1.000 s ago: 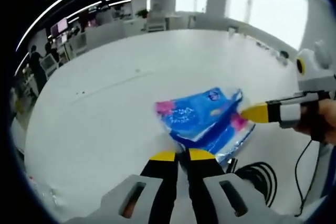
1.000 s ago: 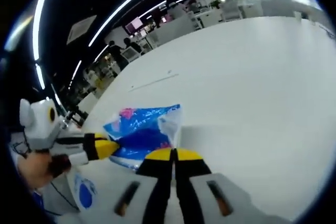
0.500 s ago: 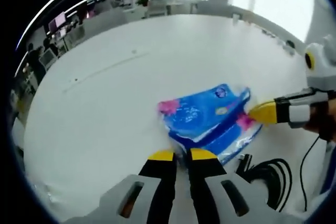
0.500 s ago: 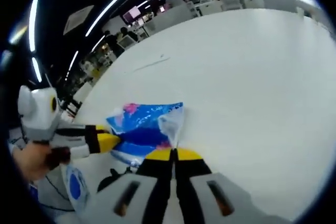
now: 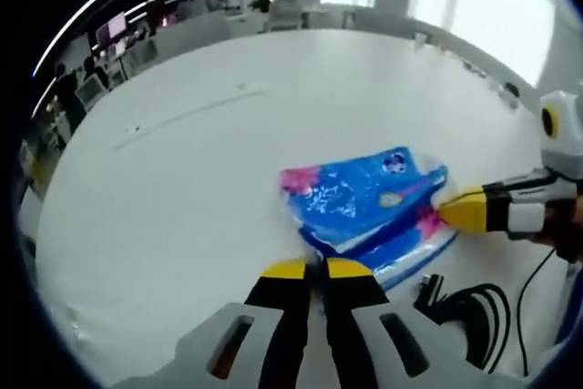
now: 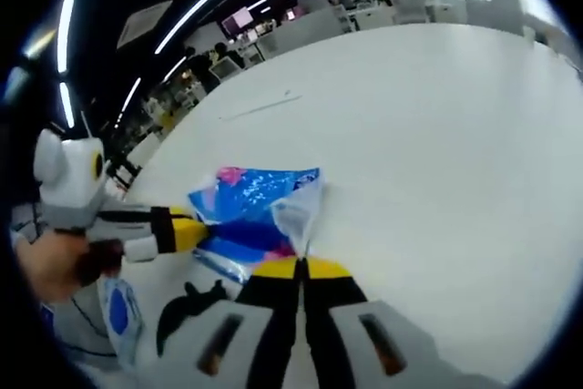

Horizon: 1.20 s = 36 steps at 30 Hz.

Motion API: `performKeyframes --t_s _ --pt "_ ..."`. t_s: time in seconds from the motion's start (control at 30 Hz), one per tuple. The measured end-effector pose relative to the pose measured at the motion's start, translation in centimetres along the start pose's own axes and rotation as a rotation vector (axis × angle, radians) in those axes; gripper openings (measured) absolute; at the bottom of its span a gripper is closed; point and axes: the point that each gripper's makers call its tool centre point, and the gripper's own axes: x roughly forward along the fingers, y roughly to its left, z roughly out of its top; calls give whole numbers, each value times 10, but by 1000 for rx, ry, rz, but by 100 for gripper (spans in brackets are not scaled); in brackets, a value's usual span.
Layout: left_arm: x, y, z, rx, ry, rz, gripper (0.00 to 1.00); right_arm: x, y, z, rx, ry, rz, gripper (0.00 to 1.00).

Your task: Arrange the tabletop items into an orderly group along one side of the table until the central work area is clear of visible clutter.

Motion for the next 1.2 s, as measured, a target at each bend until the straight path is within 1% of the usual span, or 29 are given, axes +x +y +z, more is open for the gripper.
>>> performKeyframes --t_s 0.13,0.2,0.27,0.3,0.33,0.37,0.4,0.43,0.47,0.53,0.57,0.6,0.63,0.67,0.7,0.77,0.83,0.9,0.97,1.07,1.13,1.2 --pt "1 2 0 -18 -2 -13 0 0 -1 0 16 -7 -12 0" --pt "1 1 -1 -10 -8 -27 1 0 -1 -1 15 -11 -18 0" --pt "1 2 1 -14 -8 -30 5 -1 -1 0 28 -13 -21 0" --pt "1 2 1 -19 -10 -36 12 -2 0 0 40 -19 -15 3" --pt "0 3 3 -49 -17 -31 19 -3 0 2 49 -34 -19 8" --pt "-1 1 8 -84 -48 -40 28 -6 0 7 42 -68 -32 18" --pt "-3 1 16 -111 -94 -52 39 -7 4 9 8 -82 -14 25" --pt "-6 1 20 -124 -110 -53 46 -8 9 9 -28 -76 12 29" --pt "-9 2 22 -122 -118 -50 50 -9 11 7 -37 -70 18 32" --pt "-13 1 26 -136 -140 -64 58 -12 14 7 -44 -87 25 38" --pt "-13 0 26 -144 -139 -68 64 -13 14 6 -44 -88 23 43" --pt "-14 0 25 -150 -137 -63 74 -15 14 6 -49 -91 18 47" --pt "-15 0 24 -151 -139 -60 80 -17 15 6 -51 -90 17 49" --pt "-17 -1 24 -150 -142 -57 85 -19 16 5 -51 -91 17 51" --pt "-19 -1 22 -148 -143 -55 86 -21 17 5 -51 -95 20 52" --pt "-25 -2 18 -144 -144 -55 85 -27 21 5 -45 -101 24 53" --pt "-32 -3 13 -142 -141 -55 86 -34 25 5 -49 -111 29 53" --pt "-39 -4 11 -153 -145 -65 87 -42 29 5 -44 -126 26 54" --pt "-50 -5 11 -171 -161 -77 88 -49 32 4 -34 -139 18 54" --pt "-65 -4 11 -160 -186 -99 89 -58 39 4 -29 -158 12 54" --pt "-73 1 10 -152 -198 -100 88 -66 45 2 -23 -163 5 54" --pt "-81 5 8 -165 -213 -101 88 -74 51 0 -28 -176 5 54"
